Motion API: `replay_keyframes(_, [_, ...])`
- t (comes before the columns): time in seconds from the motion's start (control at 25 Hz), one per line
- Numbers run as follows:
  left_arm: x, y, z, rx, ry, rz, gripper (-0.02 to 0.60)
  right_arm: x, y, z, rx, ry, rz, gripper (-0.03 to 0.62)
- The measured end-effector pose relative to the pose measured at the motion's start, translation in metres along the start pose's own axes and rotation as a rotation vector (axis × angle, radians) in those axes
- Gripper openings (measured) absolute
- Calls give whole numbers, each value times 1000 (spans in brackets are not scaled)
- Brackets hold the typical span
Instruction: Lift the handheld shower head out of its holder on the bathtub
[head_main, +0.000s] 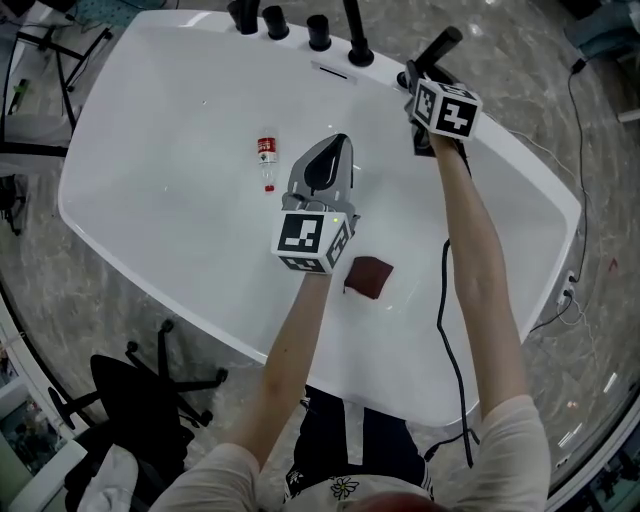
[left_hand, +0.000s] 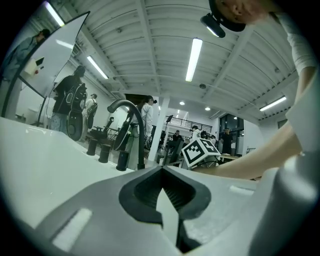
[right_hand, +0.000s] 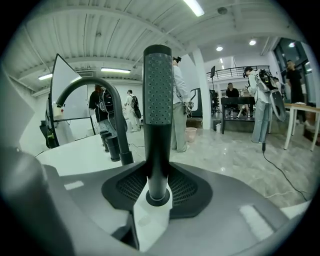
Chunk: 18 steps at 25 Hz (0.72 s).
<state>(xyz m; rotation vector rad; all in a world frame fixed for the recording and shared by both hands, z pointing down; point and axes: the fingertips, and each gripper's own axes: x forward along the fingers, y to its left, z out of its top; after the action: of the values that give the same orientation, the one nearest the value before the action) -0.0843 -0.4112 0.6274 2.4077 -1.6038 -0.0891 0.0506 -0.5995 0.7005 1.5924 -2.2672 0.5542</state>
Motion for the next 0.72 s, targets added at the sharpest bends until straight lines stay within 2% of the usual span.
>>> replay_keyframes(0.12, [-5, 0, 1, 1, 5, -4, 0, -4, 4, 7, -49, -12, -15, 150])
replay_keyframes(0.36, [-7, -7, 35, 28, -25, -24, 0, -33, 13, 75, -77, -134, -18, 150])
replay_keyframes(0.48, [-12, -23, 70, 53, -49, -40, 0, -61, 14, 109, -91, -165, -23, 150])
replay_keyframes(0.72, [-14, -66, 163, 88, -115, -71, 0, -133, 24, 194, -102, -243, -18, 150])
